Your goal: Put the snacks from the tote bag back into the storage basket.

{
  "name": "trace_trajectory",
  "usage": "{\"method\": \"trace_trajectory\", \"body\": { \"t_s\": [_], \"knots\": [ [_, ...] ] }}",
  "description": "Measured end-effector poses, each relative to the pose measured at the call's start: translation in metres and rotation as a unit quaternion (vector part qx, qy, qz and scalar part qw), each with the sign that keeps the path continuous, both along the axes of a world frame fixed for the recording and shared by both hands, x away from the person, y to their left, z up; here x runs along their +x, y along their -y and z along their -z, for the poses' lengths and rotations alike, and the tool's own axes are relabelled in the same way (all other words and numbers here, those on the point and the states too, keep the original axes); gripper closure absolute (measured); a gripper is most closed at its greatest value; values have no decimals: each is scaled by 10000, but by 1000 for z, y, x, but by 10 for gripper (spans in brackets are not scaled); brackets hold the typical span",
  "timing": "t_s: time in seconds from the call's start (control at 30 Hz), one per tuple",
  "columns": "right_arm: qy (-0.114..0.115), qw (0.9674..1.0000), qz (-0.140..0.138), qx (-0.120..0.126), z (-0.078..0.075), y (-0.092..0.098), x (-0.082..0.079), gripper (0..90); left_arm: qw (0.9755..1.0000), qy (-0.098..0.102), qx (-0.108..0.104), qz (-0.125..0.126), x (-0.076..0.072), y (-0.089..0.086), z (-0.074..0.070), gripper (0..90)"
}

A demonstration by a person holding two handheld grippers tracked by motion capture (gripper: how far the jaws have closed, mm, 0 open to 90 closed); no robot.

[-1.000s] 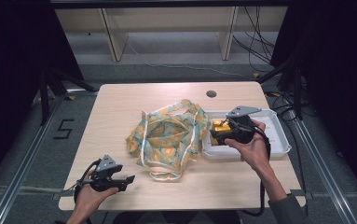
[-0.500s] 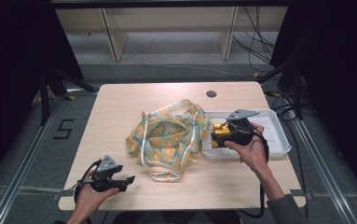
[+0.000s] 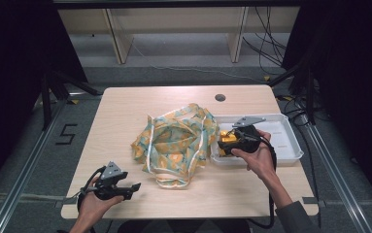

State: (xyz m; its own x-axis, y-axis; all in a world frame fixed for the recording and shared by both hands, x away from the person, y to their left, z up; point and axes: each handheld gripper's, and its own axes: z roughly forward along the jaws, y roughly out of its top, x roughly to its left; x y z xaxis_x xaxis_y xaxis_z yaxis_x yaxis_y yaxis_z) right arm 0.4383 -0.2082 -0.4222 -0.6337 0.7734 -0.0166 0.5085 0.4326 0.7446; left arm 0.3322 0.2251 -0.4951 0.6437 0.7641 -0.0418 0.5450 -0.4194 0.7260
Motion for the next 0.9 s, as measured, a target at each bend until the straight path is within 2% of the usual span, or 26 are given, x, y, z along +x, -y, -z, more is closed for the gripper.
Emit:
{"method": "trace_trajectory", "body": {
  "t_s": [0.03,0.07,0.1,0.13,0.23,0.4,0.43,0.47,0.53,0.57,0.6,0.67,0.8,0.83,0.87,0.9],
  "knots": [
    [114,9999,-25,-7,2,-1,1,196,10000,-8,-13,6,0,0,0,310],
    [-59,9999,133,52,2,-3,-2,196,10000,-10,-26,5,0,0,0,310],
    [-89,9999,90,-8,2,-2,-1,196,10000,-3,6,17,0,0,0,310],
    [-39,10000,56,2,4,-2,0,196,10000,-38,-45,-26,0,0,0,310],
    [-110,9999,112,-14,7,-4,1,196,10000,-34,-26,-4,-1,0,1,310],
    [-48,10000,83,-13,9,-4,3,196,10000,-37,-50,-10,-1,0,1,310],
    [-58,9999,92,-5,10,-4,2,196,10000,-35,-48,-17,-1,0,1,309],
    [-169,9998,102,-38,8,-4,2,196,10000,25,-53,-7,-1,0,1,309],
    [-133,9999,50,-29,10,-4,2,196,10000,44,-28,17,-1,-1,1,310],
    [-109,9999,71,-21,11,-5,3,196,10000,9,-82,-33,-2,0,2,310],
    [-116,9999,93,22,12,-6,2,196,10000,-13,-48,-8,-2,-1,1,309],
    [-107,9999,-16,-59,12,-5,3,196,10000,-29,-57,-10,-2,-1,0,309],
    [-161,9998,71,-59,12,-5,2,196,10000,-39,-28,0,-1,-1,0,310],
    [-218,9997,67,-23,13,-5,2,196,10000,-5,48,14,-1,-2,0,309],
    [-96,9999,61,-24,15,-5,3,196,9998,6,-192,-108,-2,1,3,310],
    [-96,9999,61,-24,15,-5,3,196,10000,-1,-71,-37,-2,0,2,310]
  ]
}}
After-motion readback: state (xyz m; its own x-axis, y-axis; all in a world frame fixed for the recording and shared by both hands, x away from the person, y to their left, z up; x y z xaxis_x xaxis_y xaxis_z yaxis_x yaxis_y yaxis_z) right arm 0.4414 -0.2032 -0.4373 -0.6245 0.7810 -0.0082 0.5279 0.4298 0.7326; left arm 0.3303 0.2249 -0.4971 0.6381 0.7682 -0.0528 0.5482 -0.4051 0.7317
